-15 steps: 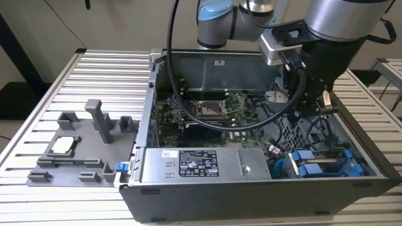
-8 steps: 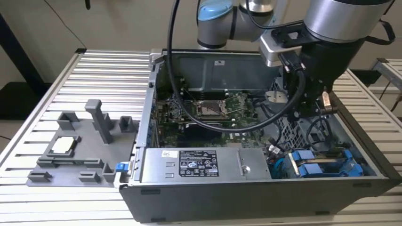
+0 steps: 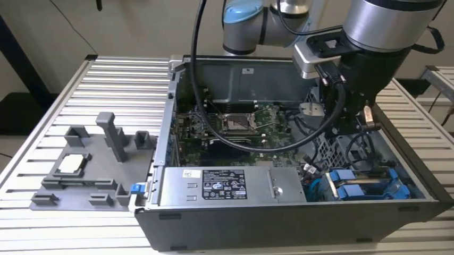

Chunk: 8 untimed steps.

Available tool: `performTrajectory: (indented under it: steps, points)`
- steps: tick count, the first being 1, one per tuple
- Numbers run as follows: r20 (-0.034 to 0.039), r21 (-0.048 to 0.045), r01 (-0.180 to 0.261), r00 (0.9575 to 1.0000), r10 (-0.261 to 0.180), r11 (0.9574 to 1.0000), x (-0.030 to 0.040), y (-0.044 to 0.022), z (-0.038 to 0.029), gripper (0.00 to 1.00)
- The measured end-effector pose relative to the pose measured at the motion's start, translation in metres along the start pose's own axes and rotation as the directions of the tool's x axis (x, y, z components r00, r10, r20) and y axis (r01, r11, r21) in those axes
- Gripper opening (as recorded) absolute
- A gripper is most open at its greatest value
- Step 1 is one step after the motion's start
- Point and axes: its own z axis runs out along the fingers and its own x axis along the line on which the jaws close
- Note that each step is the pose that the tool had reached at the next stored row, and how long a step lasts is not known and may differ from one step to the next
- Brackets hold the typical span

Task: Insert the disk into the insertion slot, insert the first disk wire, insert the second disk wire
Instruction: 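Insert the first disk wire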

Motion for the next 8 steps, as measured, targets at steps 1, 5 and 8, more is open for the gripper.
performTrajectory:
  steps: [1,5,8]
  points:
    - [0.0008,-0.0003,0.004,1.0000,-0.004,1.0000,0.0001,-0.0009,0.0003,0.26]
    - [0.0026,-0.0016,0.020,0.9998,-0.020,0.9998,0.0004,-0.0030,0.0013,0.24]
    - [0.0034,-0.0018,0.025,0.9997,-0.025,0.9997,0.0005,-0.0030,0.0017,0.17]
